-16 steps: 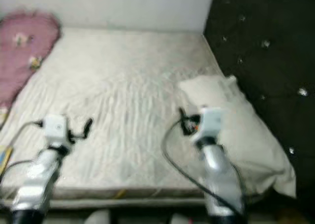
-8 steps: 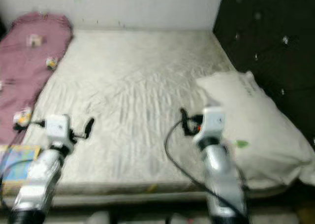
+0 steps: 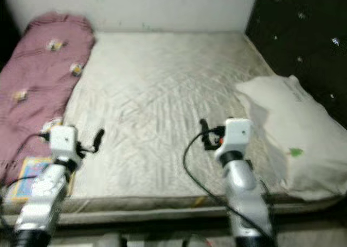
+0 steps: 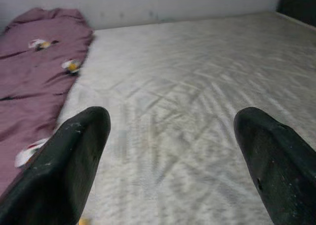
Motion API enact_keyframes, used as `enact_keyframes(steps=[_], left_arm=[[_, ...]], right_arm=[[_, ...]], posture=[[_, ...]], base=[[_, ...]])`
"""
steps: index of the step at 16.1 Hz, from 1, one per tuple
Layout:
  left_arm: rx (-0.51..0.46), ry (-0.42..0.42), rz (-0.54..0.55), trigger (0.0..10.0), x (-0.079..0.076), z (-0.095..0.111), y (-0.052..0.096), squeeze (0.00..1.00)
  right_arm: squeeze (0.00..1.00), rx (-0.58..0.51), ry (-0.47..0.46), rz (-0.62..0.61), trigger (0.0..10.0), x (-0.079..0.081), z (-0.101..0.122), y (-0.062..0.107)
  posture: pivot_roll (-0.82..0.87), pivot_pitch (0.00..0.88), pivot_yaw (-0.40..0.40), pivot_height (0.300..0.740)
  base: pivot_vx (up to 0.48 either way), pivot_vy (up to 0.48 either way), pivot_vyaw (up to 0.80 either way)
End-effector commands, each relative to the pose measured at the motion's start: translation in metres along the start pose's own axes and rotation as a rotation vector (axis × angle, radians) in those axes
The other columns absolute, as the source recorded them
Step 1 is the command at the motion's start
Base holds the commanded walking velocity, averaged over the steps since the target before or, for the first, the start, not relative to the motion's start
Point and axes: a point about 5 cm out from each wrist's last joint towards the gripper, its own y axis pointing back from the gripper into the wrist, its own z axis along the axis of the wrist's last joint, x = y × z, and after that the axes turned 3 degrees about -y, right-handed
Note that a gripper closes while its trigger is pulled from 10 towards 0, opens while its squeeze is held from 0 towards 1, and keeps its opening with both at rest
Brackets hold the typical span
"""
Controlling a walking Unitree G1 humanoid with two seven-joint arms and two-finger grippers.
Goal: Clean up the room
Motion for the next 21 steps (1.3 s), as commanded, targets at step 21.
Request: enact_keyframes(steps=[21], left_arm=[[-0.016,-0.013,0.021,10.0,0.004,0.003,-0.0018,0.0]], right_arm=[[0.0,0.008,0.023,0.004,10.0,-0.0003,0.0004,-0.0045]], posture=[[0.0,0.0,-0.016,0.74]], base=[[0.0,0.48,0.0]])
